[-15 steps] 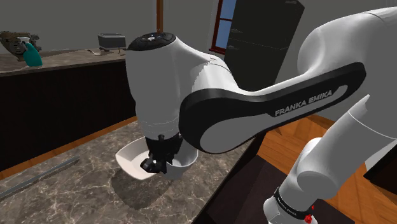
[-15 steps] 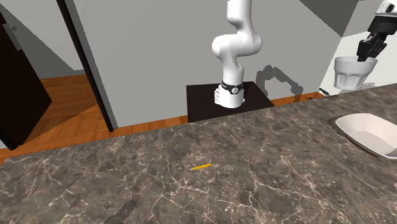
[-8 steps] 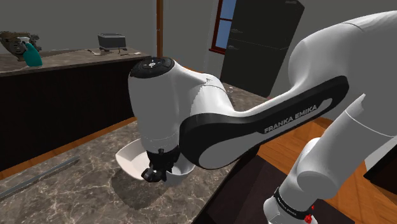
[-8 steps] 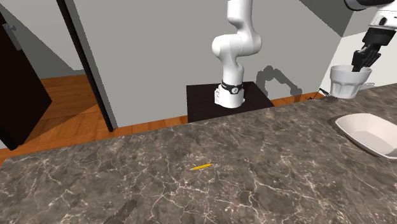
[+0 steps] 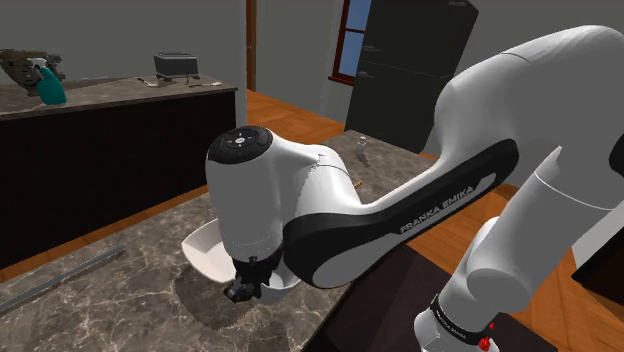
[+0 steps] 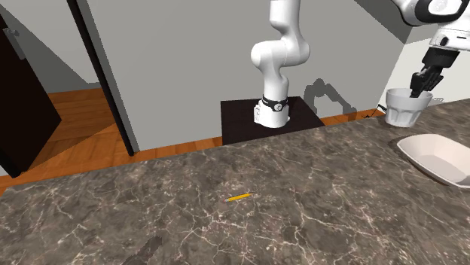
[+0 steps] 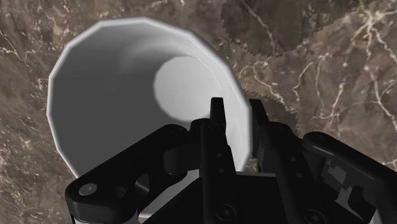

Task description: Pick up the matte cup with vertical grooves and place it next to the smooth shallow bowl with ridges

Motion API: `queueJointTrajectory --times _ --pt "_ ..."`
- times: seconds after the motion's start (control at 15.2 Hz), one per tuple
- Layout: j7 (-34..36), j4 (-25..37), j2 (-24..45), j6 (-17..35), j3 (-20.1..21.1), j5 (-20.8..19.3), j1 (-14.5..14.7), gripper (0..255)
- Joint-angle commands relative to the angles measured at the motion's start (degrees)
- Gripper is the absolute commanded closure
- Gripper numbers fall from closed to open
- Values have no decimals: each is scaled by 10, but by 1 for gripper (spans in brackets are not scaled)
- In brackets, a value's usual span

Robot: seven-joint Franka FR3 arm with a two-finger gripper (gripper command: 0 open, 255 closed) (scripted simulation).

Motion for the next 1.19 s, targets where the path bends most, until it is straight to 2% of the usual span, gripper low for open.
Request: queueJointTrajectory --times 0.0,0.4,0.92,0.99,1.12 --pt "8 -9 9 15 2 -9 0 255" --pt "39 -31 45 56 7 -44 -1 255" --pt "41 -32 47 58 7 -46 0 255" --pt "41 -32 47 58 7 -46 0 0" --pt "41 -32 47 58 7 -46 0 0"
